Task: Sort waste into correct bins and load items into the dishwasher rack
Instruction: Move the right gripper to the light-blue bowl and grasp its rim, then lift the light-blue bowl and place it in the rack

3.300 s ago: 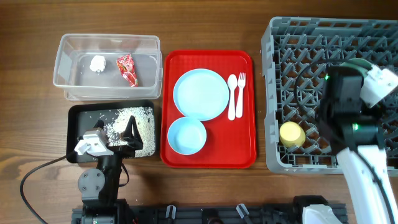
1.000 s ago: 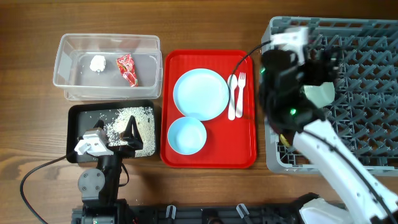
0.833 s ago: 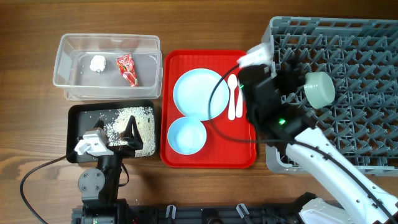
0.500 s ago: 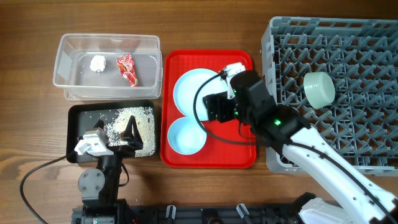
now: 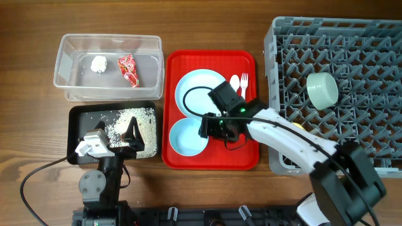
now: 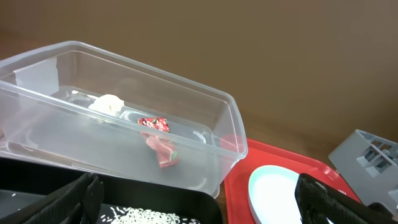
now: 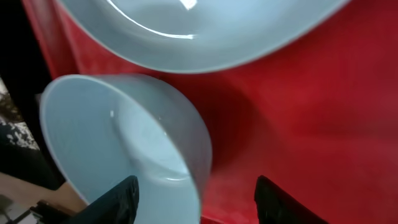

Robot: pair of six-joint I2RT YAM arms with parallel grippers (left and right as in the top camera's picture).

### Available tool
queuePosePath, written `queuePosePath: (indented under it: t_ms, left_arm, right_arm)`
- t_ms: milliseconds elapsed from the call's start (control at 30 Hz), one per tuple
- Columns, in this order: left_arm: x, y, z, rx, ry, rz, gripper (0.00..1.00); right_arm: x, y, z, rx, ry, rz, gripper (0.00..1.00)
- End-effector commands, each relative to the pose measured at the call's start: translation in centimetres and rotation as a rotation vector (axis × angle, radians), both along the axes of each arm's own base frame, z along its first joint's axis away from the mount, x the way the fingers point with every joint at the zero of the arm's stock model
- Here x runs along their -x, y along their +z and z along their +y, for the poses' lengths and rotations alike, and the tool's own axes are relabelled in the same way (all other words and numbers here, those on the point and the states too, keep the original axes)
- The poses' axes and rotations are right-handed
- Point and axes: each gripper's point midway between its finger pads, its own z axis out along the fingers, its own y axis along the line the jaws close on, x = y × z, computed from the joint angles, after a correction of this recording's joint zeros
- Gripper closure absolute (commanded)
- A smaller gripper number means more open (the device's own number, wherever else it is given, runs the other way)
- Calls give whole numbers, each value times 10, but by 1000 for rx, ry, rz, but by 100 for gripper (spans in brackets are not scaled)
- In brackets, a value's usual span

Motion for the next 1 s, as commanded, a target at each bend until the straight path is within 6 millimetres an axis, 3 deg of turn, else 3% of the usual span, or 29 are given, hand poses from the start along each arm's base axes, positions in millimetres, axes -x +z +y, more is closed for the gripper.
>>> queuePosePath:
  t_ms: [0,133,467,700,733,800,967]
  left_arm:
    - [0,-2,-1,-12,-9,-5,0]
    - [0,-2,-1,-12,-9,-5,0]
    - [0,-2,-1,-12,-8,-5,0]
    - [0,-2,-1,-12,-8,-5,0]
    - [0,-2,-1,-12,-9,-5,0]
    - [0,-2,-1,-12,-9,-5,0]
    - [0,-2,-1,-12,-8,-5,0]
  right_arm:
    - [13,-5,7,-1,-7,61,47]
    - [7,-10,-2,70,-70,29,67]
    - [8,-20,-6,83,-137,53,64]
    - [12,-38,4,62,-163,120,79]
    - [14,-40,5,55,-159,138,86]
    - [13,-39,3,56,-161,139,96]
    - [7,-16,-2,53,-164,62,96]
